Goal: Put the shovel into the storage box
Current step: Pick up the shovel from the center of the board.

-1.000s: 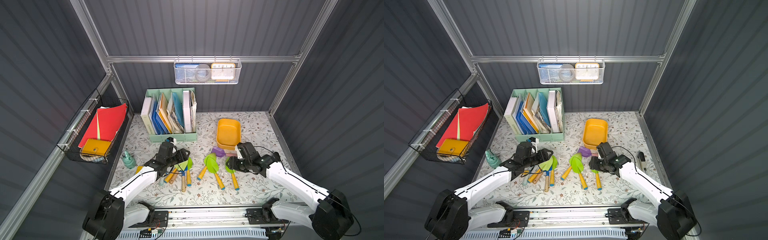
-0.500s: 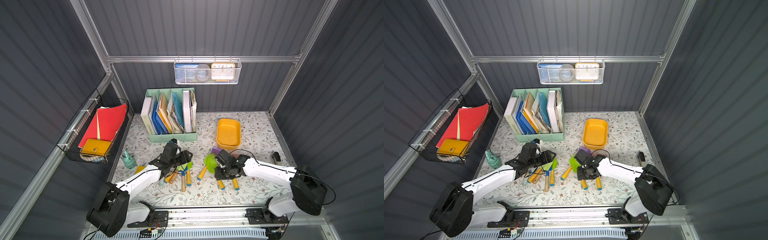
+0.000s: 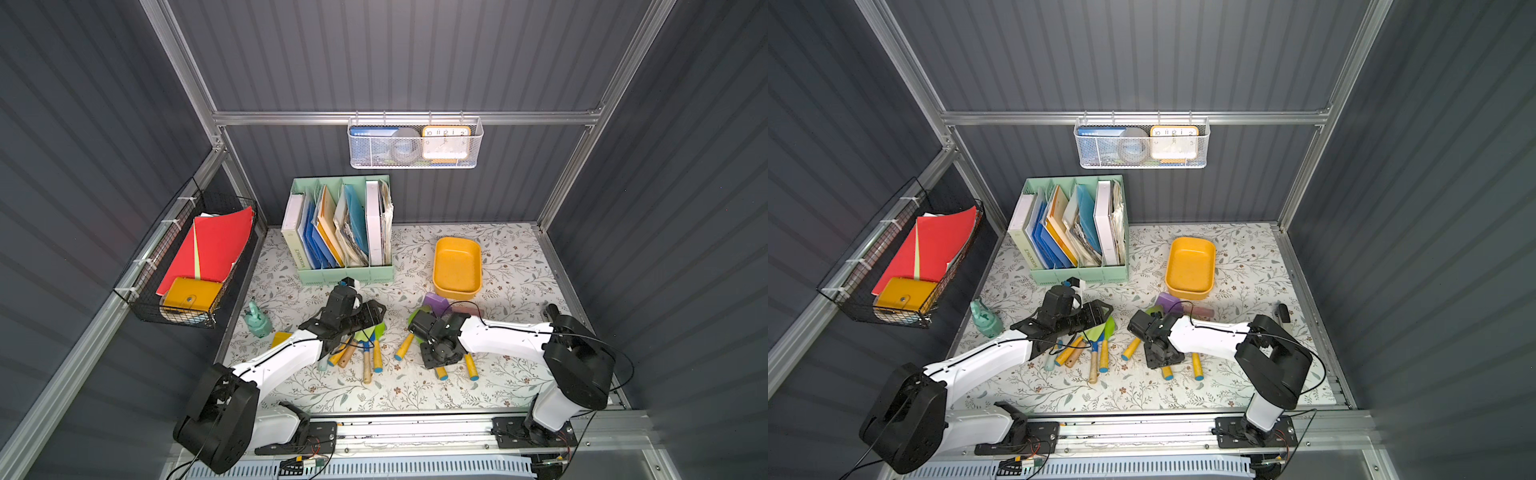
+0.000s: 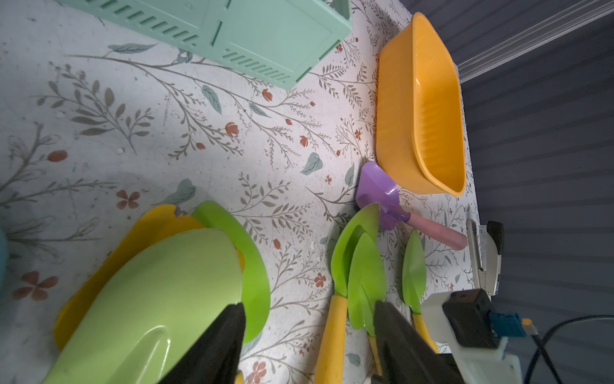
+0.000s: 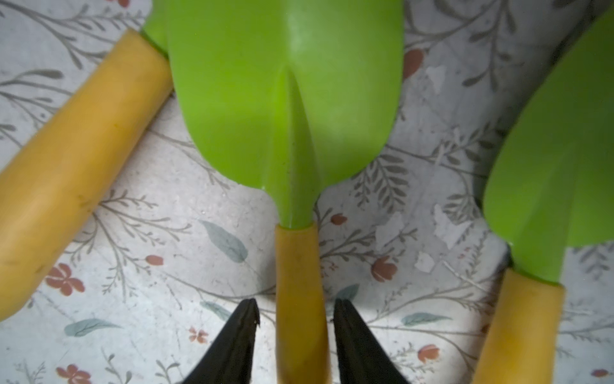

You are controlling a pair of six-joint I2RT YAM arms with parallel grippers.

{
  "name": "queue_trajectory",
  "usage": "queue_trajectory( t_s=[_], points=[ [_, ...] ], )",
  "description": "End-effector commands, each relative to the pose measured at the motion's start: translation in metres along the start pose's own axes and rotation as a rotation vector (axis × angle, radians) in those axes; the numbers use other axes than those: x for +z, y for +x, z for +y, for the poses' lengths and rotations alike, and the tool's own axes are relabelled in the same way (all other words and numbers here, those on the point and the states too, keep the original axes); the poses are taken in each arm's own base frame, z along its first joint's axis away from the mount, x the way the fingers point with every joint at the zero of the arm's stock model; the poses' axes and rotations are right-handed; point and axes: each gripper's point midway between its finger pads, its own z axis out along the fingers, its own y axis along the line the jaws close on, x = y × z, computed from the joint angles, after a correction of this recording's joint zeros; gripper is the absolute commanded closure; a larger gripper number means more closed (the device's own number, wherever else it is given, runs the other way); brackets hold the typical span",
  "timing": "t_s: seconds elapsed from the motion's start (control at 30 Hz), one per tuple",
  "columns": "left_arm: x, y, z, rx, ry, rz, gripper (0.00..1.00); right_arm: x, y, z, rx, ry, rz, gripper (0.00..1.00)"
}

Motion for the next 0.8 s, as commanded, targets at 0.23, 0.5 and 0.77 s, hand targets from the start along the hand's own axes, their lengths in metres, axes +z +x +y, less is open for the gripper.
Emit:
queue_trajectory(
  t_s=[0.23,0.5,0.77],
  points=[
    [-0.001,0.005,0.002,-0.013,-0.001,-0.008,0.33,-0.002,-0.006,-0.001,0.014,0.032,-0.026,0.73],
    [0.001,0.004,-0.001,-0.012,0.004,-0.007,0.33,-0.025,-0.013,0.000,0.018,-0.008,-0.081,0.79],
    [0.001,0.002,-0.005,-0.011,0.014,-0.012,0.33,-0.064,-0.032,-0.003,0.015,-0.030,-0.189,0.82]
  ],
)
